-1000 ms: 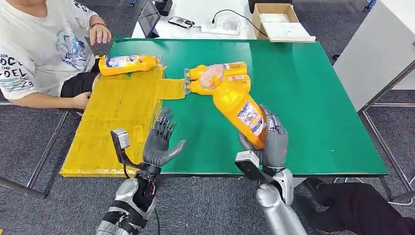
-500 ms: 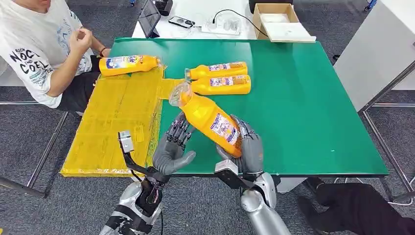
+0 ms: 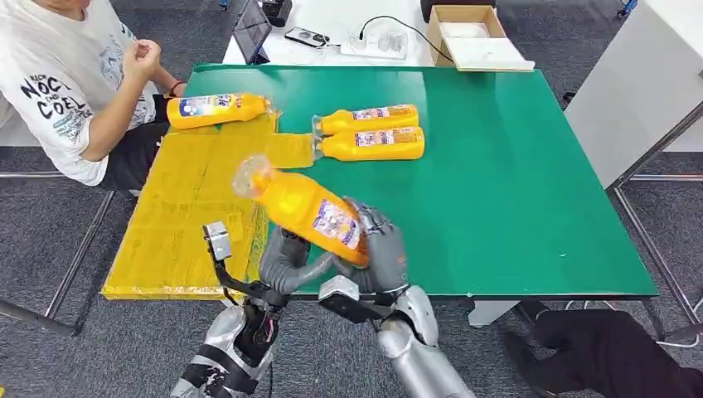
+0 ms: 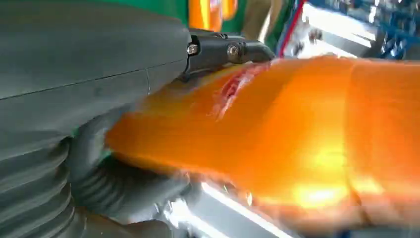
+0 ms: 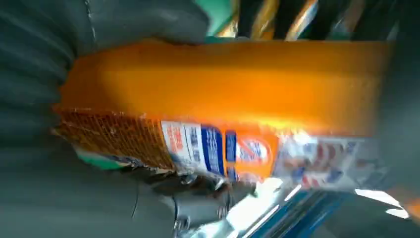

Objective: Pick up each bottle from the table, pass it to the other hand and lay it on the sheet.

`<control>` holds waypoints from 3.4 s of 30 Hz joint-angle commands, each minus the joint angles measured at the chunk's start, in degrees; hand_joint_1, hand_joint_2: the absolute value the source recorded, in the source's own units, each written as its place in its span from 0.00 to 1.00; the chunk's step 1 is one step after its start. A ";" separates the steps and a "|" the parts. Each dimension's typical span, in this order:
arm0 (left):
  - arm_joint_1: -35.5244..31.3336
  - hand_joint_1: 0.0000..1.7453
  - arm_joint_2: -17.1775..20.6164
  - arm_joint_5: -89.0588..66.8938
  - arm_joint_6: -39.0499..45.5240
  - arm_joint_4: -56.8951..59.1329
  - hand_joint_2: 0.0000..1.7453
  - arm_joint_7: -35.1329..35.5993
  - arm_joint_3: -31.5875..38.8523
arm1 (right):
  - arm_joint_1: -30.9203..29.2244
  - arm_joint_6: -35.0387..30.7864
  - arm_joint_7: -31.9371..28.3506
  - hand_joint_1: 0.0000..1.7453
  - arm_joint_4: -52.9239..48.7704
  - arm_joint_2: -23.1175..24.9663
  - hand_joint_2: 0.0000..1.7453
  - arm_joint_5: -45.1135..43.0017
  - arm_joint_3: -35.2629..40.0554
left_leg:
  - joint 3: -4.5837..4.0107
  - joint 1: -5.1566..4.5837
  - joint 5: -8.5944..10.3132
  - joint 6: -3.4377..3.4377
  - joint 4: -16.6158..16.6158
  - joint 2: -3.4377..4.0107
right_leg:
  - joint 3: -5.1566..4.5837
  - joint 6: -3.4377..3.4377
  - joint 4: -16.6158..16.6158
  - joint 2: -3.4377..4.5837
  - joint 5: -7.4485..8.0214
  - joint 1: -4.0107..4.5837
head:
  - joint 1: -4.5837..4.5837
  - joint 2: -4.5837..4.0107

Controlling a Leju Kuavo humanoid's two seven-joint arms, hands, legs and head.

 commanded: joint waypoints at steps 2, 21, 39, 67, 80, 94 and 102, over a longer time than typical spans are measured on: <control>-2.65 0.00 -1.60 -4.12 9.08 2.16 1.00 -2.76 1.55 | 0.97 7.20 1.16 1.00 13.01 0.48 1.00 -3.47 14.03 | 0.41 0.06 -0.17 0.02 -0.03 0.01 | 0.45 -0.13 -0.10 -0.07 -0.15 0.07 | 0.00 0.00; -1.33 0.07 -2.76 7.10 2.78 -0.44 1.00 -0.02 4.03 | 1.34 7.93 0.85 1.00 17.53 1.38 1.00 -6.16 14.62 | 0.28 0.04 -0.13 0.02 0.03 -0.13 | 0.30 -0.14 -0.05 -0.32 -0.20 0.04 | -0.04 0.00; -0.45 1.00 -2.01 10.92 -4.66 -1.21 1.00 2.49 -0.37 | -1.96 3.72 3.55 1.00 17.97 1.88 1.00 -3.61 13.69 | 0.15 0.01 -0.07 0.02 0.03 0.00 | 0.10 -0.10 -0.02 -0.18 -0.12 -0.01 | -0.04 0.00; -8.96 1.00 2.15 -36.73 53.32 5.88 1.00 -15.34 13.96 | 1.35 -0.46 4.71 0.00 -5.94 -0.14 0.00 -13.18 2.31 | 0.16 -0.05 -0.03 0.01 -0.04 0.04 | 0.13 -0.09 -0.03 0.02 -0.02 0.00 | -0.02 0.00; -17.46 1.00 6.19 -78.00 57.20 26.39 1.00 -5.10 31.33 | 3.73 -1.79 1.51 0.00 -12.56 -0.98 0.00 -15.73 1.93 | 0.33 0.00 -0.09 0.00 -0.05 0.14 | 0.28 -0.13 -0.06 0.09 -0.05 0.01 | 0.00 0.00; -23.65 1.00 14.84 -104.31 52.06 46.58 1.00 10.87 25.80 | 5.36 -3.07 -1.58 0.00 -19.28 -1.05 0.00 -20.57 -0.42 | 0.34 0.04 -0.13 0.01 0.02 0.28 | 0.26 -0.14 0.01 0.20 -0.10 0.03 | 0.00 0.00; -23.65 1.00 14.84 -104.31 52.06 46.58 1.00 10.87 25.80 | 5.36 -3.07 -1.58 0.00 -19.28 -1.05 0.00 -20.57 -0.42 | 0.35 0.03 -0.08 -0.01 -0.01 0.23 | 0.29 -0.16 0.00 0.21 -0.05 0.02 | -0.02 0.00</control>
